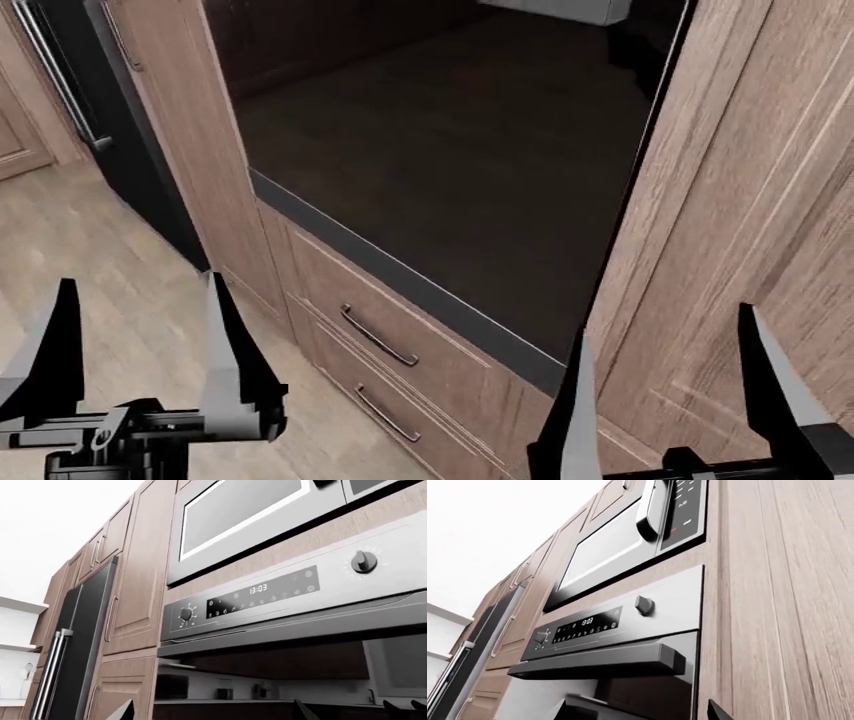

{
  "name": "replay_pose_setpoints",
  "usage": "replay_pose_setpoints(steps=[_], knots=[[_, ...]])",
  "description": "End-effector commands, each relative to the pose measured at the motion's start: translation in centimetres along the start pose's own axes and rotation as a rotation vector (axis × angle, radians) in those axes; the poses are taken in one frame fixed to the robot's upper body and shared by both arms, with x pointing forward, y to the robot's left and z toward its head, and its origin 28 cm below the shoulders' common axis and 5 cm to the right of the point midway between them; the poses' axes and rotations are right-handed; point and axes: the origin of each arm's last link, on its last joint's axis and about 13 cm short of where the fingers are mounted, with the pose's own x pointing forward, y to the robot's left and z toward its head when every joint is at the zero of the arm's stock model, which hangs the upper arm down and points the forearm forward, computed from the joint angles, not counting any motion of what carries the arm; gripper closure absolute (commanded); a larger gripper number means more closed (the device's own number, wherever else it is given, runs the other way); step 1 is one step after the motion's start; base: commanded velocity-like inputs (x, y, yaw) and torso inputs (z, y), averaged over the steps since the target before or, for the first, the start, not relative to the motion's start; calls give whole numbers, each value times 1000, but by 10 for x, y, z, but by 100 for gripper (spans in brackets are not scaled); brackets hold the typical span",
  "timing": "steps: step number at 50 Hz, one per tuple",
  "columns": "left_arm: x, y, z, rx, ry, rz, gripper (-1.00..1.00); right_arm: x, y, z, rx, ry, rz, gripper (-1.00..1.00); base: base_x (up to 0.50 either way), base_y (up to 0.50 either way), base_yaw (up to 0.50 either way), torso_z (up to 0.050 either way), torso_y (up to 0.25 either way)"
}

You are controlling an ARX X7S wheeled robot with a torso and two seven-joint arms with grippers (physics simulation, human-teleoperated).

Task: Open the oven door

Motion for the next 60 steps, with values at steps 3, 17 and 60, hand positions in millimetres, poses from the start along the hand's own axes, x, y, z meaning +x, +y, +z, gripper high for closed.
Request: replay_pose_setpoints(steps=[3, 17, 60], knots=[[0, 0, 0, 1, 0, 0, -100, 1, 0, 0, 0, 0, 0, -100, 310, -39, 0, 0, 0], [1, 0, -1, 4, 0, 3, -100, 0, 0, 0, -3, -3, -2, -100, 96, -99, 0, 0, 0], [25, 6, 9, 97, -79, -99, -100, 0, 0, 1, 3, -6, -3, -100, 0, 0, 0, 0, 0]])
